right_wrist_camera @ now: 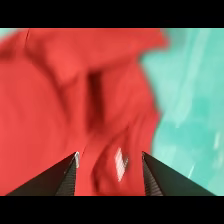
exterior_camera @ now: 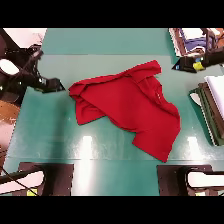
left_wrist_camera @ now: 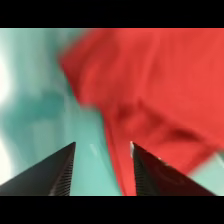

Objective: Fold the shirts.

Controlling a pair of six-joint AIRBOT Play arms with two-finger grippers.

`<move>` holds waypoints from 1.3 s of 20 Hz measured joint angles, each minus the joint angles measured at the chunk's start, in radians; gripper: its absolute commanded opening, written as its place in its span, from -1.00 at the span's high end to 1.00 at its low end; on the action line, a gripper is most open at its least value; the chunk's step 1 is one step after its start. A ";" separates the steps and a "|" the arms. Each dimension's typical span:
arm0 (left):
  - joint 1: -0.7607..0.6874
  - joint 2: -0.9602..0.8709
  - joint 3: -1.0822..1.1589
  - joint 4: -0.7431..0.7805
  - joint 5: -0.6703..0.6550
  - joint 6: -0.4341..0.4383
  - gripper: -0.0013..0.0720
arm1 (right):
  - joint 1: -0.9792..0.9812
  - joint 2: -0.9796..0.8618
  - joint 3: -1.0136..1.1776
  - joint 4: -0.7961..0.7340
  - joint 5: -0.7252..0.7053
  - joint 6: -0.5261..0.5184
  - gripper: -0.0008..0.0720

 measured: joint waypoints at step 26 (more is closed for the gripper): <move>-0.087 0.118 -0.622 -0.466 0.239 0.116 0.89 | -0.016 0.379 -0.444 0.287 0.042 -0.104 -0.26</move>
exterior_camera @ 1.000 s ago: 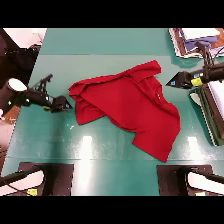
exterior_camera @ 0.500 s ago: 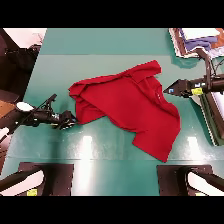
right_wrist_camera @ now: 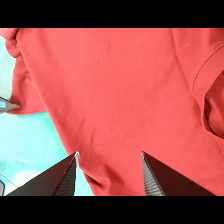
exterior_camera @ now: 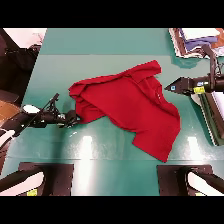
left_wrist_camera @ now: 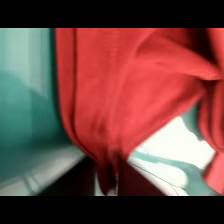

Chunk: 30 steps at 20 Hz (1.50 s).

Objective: Fold the shirts.

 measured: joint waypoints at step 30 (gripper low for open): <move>-0.037 0.149 0.360 0.344 -0.194 -0.038 0.89 | -0.412 -0.138 -0.518 -0.075 -0.060 -0.135 0.93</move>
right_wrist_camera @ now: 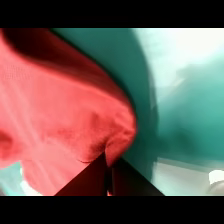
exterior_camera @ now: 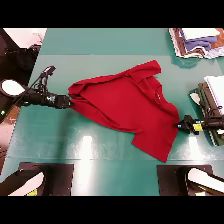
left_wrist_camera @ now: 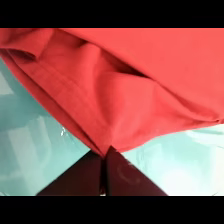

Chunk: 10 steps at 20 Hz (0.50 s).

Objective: Fold the shirts.

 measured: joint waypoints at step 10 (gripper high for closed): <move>0.129 0.224 0.473 0.005 -0.003 -0.023 0.89 | 0.208 0.316 0.594 0.020 -0.072 0.120 0.93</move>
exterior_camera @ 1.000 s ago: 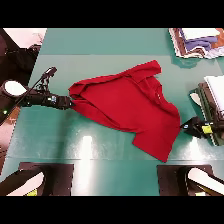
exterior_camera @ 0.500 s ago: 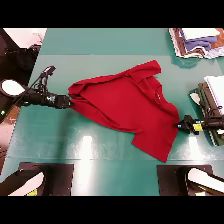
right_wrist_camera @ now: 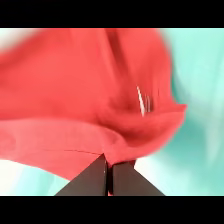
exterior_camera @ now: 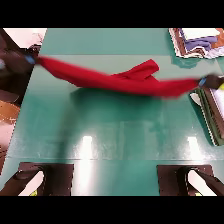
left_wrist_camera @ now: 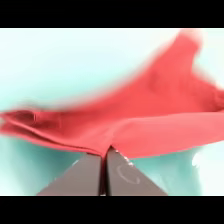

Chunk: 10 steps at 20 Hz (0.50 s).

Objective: Fold the shirts.

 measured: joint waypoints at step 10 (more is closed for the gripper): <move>0.022 0.036 0.748 -0.005 0.003 -0.052 0.89 | -0.121 0.133 0.746 -0.063 -0.024 0.067 0.93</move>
